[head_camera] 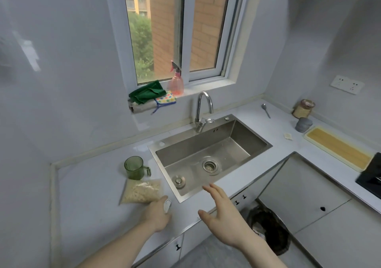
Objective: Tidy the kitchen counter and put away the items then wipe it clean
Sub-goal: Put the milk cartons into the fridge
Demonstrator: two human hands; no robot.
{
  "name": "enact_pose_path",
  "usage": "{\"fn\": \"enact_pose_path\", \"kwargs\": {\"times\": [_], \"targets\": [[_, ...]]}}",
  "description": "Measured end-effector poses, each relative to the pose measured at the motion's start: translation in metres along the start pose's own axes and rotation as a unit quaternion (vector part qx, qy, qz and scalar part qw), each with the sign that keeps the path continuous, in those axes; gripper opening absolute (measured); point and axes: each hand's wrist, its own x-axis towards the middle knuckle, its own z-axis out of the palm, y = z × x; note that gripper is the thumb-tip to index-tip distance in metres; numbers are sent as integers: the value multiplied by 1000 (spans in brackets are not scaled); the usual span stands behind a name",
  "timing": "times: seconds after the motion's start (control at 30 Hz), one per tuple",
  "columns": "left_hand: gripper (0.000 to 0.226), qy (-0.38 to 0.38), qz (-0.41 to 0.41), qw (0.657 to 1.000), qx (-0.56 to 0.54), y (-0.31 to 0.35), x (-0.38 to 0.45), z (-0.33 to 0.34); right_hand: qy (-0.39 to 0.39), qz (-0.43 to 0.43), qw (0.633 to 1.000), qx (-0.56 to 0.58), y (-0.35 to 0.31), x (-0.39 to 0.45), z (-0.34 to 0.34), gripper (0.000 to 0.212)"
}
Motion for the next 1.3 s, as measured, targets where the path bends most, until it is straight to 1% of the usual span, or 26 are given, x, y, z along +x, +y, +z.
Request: {"fn": "enact_pose_path", "kwargs": {"times": [0.1, 0.23, 0.3, 0.37, 0.47, 0.53, 0.63, 0.73, 0.93, 1.1, 1.3], "targets": [[73, -2, 17, 1000, 20, 2, 3, 1, 0, 16, 1000, -1, 6, -9, 8, 67], [79, -1, 40, 998, 51, -1, -2, 2, 4, 33, 999, 6, 13, -23, 14, 68], [81, 8, 34, 999, 37, -4, -1, 1, 13, 43, 999, 6, 16, -31, 16, 68], [76, 11, 29, 999, 14, 1, -4, -4, 20, 55, 998, 9, 22, -42, 15, 69], [57, 21, 84, 996, 13, 21, -19, -16, 37, 67, 997, 7, 33, -65, 10, 68], [52, 17, 125, 992, -7, 43, -31, -25, 54, 84, 995, 6, 42, -81, 4, 67], [54, 16, 195, 980, -30, 83, -49, -34, 94, 101, 990, 11, 54, -102, -10, 67], [50, 11, 273, 961, -40, 130, -69, -37, 143, 109, 983, 31, 61, -123, -31, 66], [49, -20, 382, 921, -70, 224, -117, -28, 229, 139, 963, 37, 80, -177, -79, 65], [47, -31, 446, 891, -82, 294, -160, -8, 290, 164, 941, 54, 104, -235, -117, 64], [46, -54, 492, 865, -85, 369, -210, 35, 333, 196, 921, 56, 142, -317, -158, 64]]}}
